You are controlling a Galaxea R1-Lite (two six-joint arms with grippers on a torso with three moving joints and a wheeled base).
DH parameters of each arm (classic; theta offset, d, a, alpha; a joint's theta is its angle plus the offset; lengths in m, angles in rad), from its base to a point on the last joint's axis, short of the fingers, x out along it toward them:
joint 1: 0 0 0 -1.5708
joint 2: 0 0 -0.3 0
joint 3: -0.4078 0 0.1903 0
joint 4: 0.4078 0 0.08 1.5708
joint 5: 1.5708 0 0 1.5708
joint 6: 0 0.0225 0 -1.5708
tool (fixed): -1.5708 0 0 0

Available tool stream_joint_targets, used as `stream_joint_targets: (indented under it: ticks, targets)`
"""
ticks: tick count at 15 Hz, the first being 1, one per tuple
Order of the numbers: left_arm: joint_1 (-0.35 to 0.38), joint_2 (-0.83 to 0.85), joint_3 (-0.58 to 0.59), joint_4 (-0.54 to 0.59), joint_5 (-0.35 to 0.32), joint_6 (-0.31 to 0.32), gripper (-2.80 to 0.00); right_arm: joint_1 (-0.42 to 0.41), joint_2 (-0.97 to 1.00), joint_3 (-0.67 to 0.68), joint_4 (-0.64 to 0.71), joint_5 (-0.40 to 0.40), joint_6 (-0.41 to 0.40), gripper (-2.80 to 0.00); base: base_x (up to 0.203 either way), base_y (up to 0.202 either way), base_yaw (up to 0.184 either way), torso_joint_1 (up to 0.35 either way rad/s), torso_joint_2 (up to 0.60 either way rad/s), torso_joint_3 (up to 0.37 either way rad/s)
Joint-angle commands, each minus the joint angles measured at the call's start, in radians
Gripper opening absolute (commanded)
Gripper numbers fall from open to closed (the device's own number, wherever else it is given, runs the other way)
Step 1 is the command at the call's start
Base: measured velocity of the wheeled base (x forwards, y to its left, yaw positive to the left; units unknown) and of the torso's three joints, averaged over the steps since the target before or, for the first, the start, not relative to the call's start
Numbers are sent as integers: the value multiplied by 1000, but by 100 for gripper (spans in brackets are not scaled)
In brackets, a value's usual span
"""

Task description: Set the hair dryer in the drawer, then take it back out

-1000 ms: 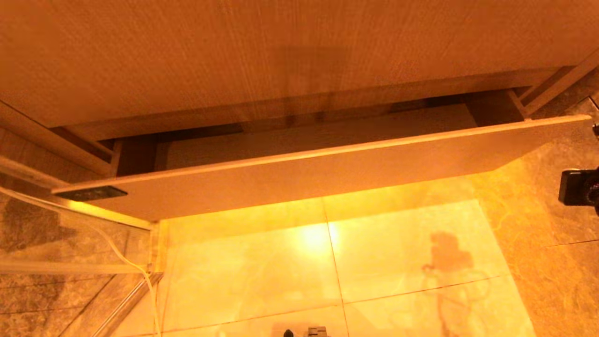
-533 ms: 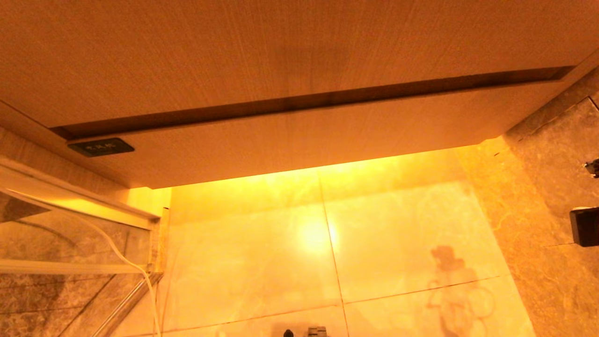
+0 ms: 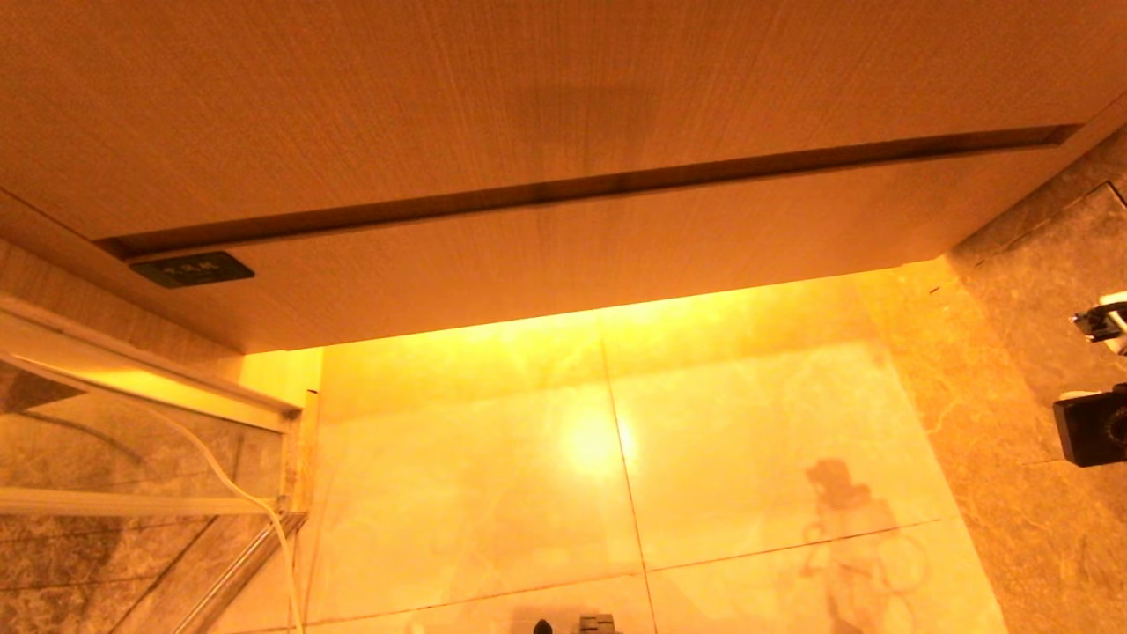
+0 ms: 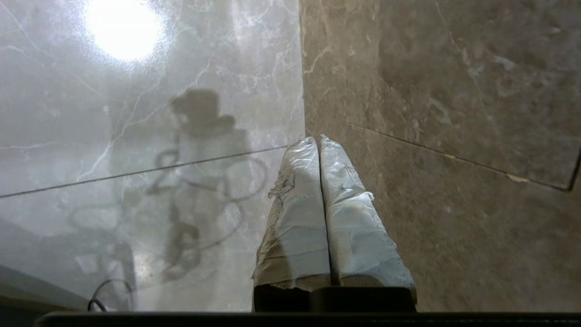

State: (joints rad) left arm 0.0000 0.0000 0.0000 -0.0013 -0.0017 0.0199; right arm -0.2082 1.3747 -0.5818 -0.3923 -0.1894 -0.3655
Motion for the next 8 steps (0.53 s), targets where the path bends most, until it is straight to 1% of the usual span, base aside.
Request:
stream_joint_targets:
  ticks: [1,2,3,4,7,8]
  targets:
    - [0,0,2,0,0,0,-280,5,19,2,8,7,-25,-280,0,0,0,0,0,0]
    - [0,0,2,0,0,0,-280,13,7,5,15,20,-44,-280,0,0,0,0,0,0]
    - [0,0,2,0,0,0,-280,26,-6,8,30,30,-45,-280,0,0,0,0,0,0]
    - [0,0,2,0,0,0,-280,40,-27,9,62,32,-31,-280,0,0,0,0,0,0]
    - [0,0,2,0,0,0,-280,43,-91,50,115,26,89,-280,0,0,0,0,0,0]
    - [0,0,2,0,0,0,-280,42,-129,83,128,24,107,-280,0,0,0,0,0,0]
